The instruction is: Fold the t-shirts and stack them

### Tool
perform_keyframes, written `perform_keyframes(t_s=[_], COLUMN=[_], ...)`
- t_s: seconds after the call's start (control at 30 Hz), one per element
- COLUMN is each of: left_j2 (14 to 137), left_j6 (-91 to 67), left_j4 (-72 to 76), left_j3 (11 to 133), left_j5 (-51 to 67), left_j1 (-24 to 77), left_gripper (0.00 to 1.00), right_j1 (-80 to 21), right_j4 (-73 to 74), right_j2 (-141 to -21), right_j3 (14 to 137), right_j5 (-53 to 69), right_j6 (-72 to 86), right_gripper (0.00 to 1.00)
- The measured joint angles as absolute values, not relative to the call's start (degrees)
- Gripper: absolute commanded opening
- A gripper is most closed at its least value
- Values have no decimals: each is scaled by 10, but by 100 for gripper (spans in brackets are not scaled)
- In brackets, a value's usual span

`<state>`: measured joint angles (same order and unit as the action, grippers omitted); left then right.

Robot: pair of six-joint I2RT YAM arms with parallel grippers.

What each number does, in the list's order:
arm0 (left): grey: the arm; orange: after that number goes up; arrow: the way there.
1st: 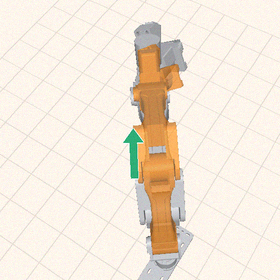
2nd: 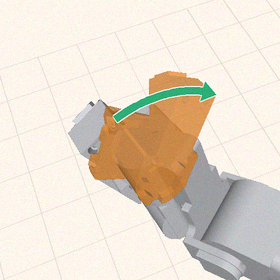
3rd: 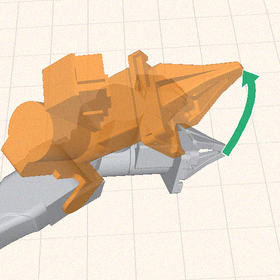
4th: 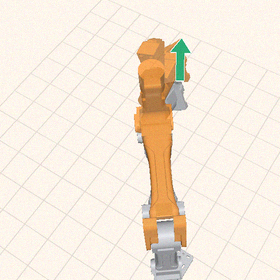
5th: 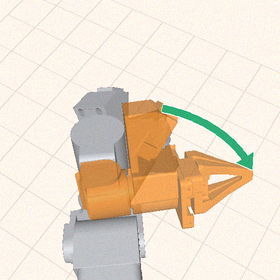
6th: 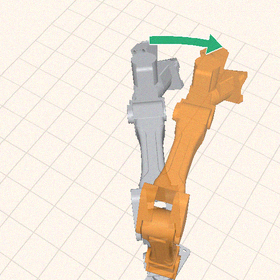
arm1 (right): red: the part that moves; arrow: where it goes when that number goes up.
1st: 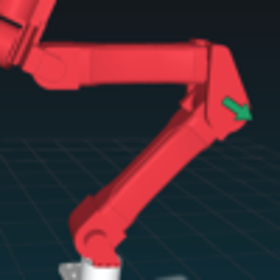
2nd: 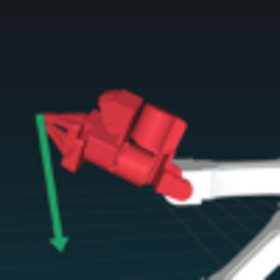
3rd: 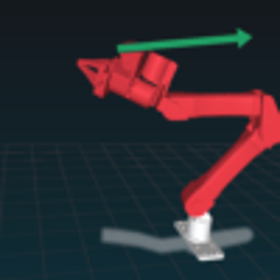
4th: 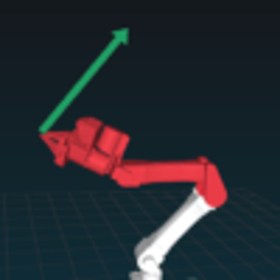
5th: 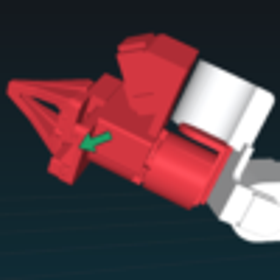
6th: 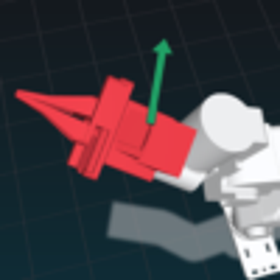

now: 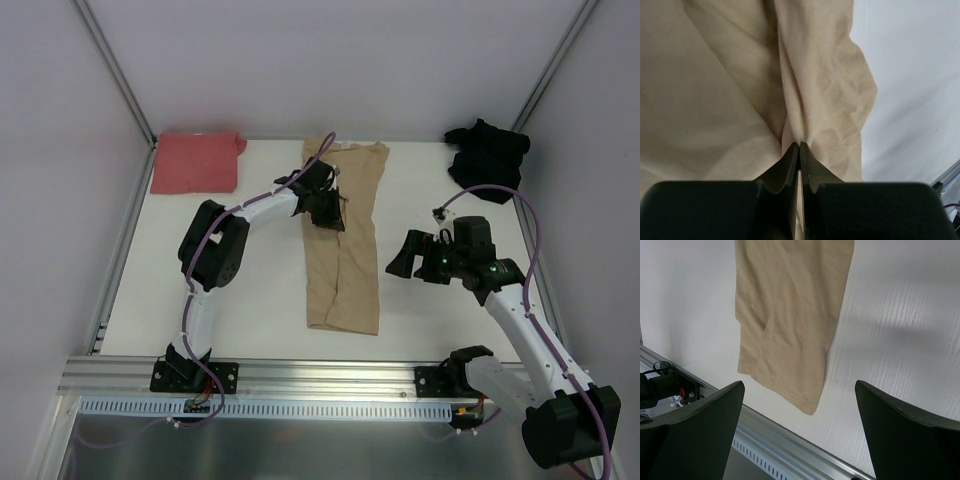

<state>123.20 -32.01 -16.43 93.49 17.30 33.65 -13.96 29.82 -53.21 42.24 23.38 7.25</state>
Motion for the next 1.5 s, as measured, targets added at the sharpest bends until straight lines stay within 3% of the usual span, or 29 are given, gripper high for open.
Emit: perform_keyframes(t_s=[0.1,0.17,0.2,0.23,0.6,0.8,1.0,1.17,1.5], left_j2=[1232,1232,1232,1232,1169,1005,880,826,786], left_j6=[-319,-319,-319,-317,-325,-340,-377,-419,-477], left_j4=[-164,-165,-165,-165,-161,-137,-109,-93,-59], left_j3=[920,914,912,910,854,711,580,497,380], left_j5=[173,170,169,166,157,159,155,144,127], left_j1=[336,336,336,336,338,362,453,515,533], left_gripper=[23,61,88,99,99,99,99,99,99], right_j1=[-140,-140,-140,-140,-140,-140,-140,-140,-140], right_j4=[298,298,298,298,298,297,279,255,251], right_j2=[-532,-532,-532,-532,-532,-529,-516,-516,-482], right_j3=[422,422,422,422,422,420,378,312,290], right_j5=[234,234,234,234,236,243,251,267,270], right_j6=[72,72,72,72,72,74,77,96,105], right_gripper=[100,100,99,99,99,99,100,99,99])
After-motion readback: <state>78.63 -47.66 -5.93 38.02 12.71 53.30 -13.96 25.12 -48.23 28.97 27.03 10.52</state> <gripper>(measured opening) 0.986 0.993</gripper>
